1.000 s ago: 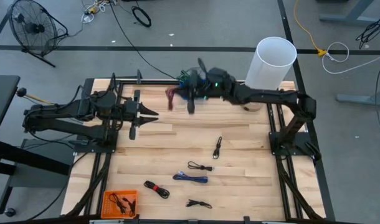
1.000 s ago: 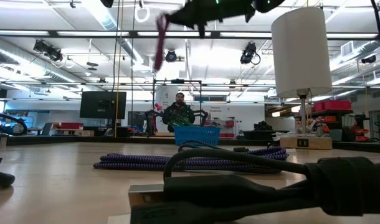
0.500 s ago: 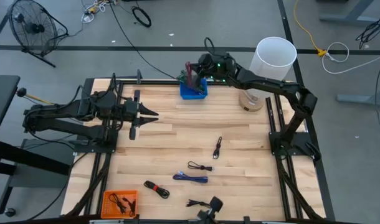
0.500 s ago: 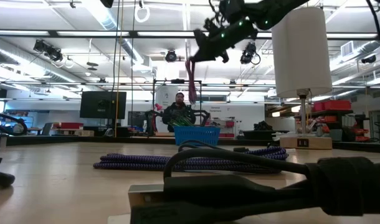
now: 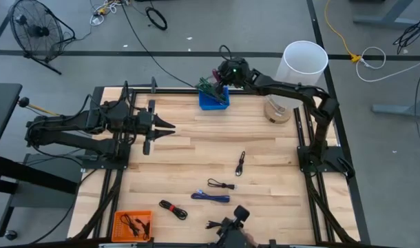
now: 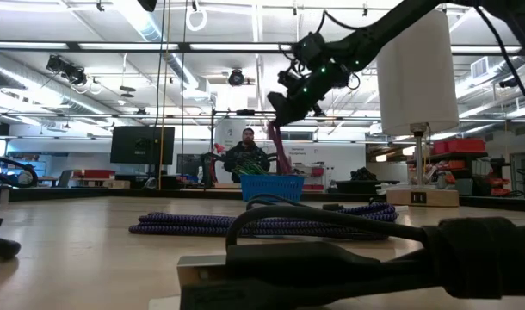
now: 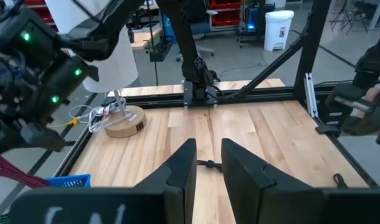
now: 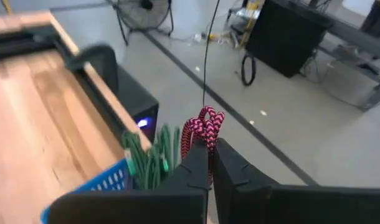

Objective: Pick & Place USB Port
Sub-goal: Put the red charger cable into the blue basket

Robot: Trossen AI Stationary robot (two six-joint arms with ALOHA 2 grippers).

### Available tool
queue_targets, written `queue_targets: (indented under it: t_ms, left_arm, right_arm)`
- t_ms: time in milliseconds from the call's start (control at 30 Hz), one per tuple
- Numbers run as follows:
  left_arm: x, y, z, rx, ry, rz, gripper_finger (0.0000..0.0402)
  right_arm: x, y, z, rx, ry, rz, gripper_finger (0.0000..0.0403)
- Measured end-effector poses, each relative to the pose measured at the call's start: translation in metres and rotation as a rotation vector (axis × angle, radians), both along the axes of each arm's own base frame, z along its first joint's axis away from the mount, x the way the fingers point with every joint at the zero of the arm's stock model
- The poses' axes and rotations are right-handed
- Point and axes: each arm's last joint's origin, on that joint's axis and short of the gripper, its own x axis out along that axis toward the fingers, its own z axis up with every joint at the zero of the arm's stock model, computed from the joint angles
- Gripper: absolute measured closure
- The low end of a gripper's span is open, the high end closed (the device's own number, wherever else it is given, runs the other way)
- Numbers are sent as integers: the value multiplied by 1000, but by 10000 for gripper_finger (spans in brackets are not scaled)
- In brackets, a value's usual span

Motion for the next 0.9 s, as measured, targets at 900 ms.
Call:
queue_targets:
  t_ms: [900]
  left_arm:
    - [-1,0,-2,-1,24,0,321]
  right_arm:
    - [7,0,-33,170,40,120,337]
